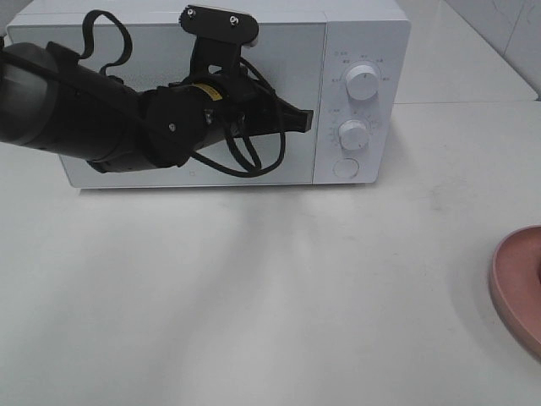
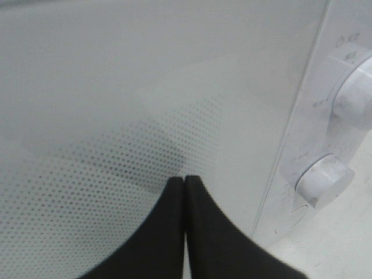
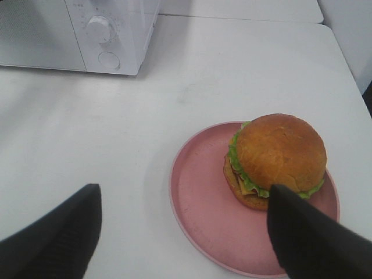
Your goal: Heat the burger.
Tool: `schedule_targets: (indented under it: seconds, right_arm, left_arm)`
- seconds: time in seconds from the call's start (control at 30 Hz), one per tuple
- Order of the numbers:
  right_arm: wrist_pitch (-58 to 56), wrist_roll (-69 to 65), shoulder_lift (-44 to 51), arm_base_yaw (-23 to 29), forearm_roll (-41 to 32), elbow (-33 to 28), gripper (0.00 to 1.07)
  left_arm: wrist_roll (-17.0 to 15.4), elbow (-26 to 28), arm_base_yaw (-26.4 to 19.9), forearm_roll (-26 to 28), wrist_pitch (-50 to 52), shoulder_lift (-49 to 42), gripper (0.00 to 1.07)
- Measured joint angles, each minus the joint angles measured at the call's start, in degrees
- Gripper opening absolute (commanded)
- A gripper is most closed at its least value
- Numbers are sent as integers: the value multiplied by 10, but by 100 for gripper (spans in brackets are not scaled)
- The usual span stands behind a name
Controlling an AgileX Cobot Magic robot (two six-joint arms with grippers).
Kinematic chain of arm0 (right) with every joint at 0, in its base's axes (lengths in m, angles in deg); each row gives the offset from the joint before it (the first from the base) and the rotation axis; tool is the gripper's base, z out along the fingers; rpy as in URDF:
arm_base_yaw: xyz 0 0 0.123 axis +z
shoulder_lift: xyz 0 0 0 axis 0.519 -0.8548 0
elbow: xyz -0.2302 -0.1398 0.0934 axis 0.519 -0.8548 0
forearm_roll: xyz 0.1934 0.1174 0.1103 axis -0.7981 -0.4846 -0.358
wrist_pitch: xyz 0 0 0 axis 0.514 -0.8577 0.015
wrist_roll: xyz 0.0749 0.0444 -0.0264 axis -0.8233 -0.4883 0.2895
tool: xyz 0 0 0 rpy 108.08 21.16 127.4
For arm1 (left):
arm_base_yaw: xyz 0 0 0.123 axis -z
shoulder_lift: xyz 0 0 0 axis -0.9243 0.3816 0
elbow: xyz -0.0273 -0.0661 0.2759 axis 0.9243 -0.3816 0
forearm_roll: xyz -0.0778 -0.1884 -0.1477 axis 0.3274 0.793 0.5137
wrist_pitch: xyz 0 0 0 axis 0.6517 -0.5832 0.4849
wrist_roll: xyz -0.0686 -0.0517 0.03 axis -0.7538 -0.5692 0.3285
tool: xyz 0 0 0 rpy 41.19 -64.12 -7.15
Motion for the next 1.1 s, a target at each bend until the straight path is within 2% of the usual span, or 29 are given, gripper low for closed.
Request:
schedule_targets:
  seconds: [0.17,0.33,0.37,0.4,0.43,0.47,0.5,0.53,0.57,0.63,0.77,0.83,0.93,1.0,1.03,1.1]
  right_arm:
    - [0,0,0,0,0,0,76]
    - [0,0,0,0,0,0,76]
    - [0,0,0,0,0,0,76]
    - [0,0,0,0,0,0,76]
    - [0,0,0,0,0,0,76]
    - [0,0,0,0,0,0,76]
    - [0,0,0,0,0,0,76]
    - [0,0,0,0,0,0,76]
    - [0,0,0,0,0,0,76]
    - [0,0,0,0,0,0,76]
    - [0,0,0,0,0,0,76]
    - [0,0,0,0,0,0,76]
    - [0,0,0,0,0,0,76]
    - [0,0,0,0,0,0,76]
    - [0,0,0,0,0,0,76]
    - [0,0,0,0,0,0,76]
  left_arm:
    - [14,-11,7,5,-20,-25,0]
    - [17,-48,11,10,-69,-61,0]
    - [17,-62,11,13,-100,-76,6]
    - [17,-62,11,13,-100,-76,6]
    - [17,-70,11,14,-117,-84,13]
    - [17,-81,11,15,-156,-101,36]
    - [17,-81,11,15,-156,-101,36]
    - [17,-92,11,15,-195,-116,67]
    - [17,-92,11,15,-195,-116,67]
    - [17,-107,10,15,-250,-135,101]
    - [17,-113,3,13,-307,-150,99]
    - [17,-114,-17,-7,-392,-167,99]
    - [17,-114,-24,-15,-417,-172,98]
    - [17,-114,-50,-36,-493,-190,98]
    - [17,-114,-50,-36,-493,-190,98]
    - [17,-114,-83,-51,-566,-206,98]
